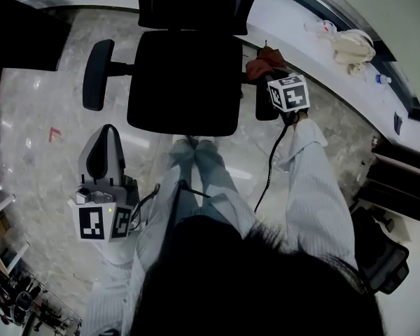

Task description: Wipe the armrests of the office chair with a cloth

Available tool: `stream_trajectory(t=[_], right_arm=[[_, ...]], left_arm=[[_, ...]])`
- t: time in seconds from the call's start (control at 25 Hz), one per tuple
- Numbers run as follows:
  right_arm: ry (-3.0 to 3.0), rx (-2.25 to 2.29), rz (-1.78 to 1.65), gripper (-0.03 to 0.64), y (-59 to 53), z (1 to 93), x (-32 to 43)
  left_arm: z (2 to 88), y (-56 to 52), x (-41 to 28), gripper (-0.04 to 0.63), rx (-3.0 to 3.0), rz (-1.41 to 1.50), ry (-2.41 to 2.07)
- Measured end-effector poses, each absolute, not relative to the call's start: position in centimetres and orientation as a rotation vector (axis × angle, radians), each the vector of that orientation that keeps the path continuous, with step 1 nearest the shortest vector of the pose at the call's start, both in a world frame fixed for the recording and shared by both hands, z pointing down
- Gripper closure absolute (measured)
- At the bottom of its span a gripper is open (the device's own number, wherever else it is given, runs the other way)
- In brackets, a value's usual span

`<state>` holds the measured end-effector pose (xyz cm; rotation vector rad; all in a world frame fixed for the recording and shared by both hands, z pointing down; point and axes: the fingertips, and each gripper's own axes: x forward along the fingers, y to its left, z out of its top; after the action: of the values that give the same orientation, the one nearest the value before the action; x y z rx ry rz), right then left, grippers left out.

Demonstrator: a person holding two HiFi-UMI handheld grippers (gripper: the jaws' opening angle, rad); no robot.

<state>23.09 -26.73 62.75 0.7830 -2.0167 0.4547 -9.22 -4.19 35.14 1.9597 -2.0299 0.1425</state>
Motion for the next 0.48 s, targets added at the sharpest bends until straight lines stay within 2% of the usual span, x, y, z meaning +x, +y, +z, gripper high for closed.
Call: stream_trajectory(t=[0.2, 0.48], right_arm=[[-1.976, 0.828, 0.487, 0.578, -29.6, 63.1, 22.1], [-1.998, 0.79, 0.469, 0.578, -24.5, 62.2, 22.5]], left_arm=[[35.2, -3.8, -10.8, 0.592, 1.937, 0.14, -2.056], [34.6, -4.7, -9.9, 0.592, 1.984, 0.097, -2.02]])
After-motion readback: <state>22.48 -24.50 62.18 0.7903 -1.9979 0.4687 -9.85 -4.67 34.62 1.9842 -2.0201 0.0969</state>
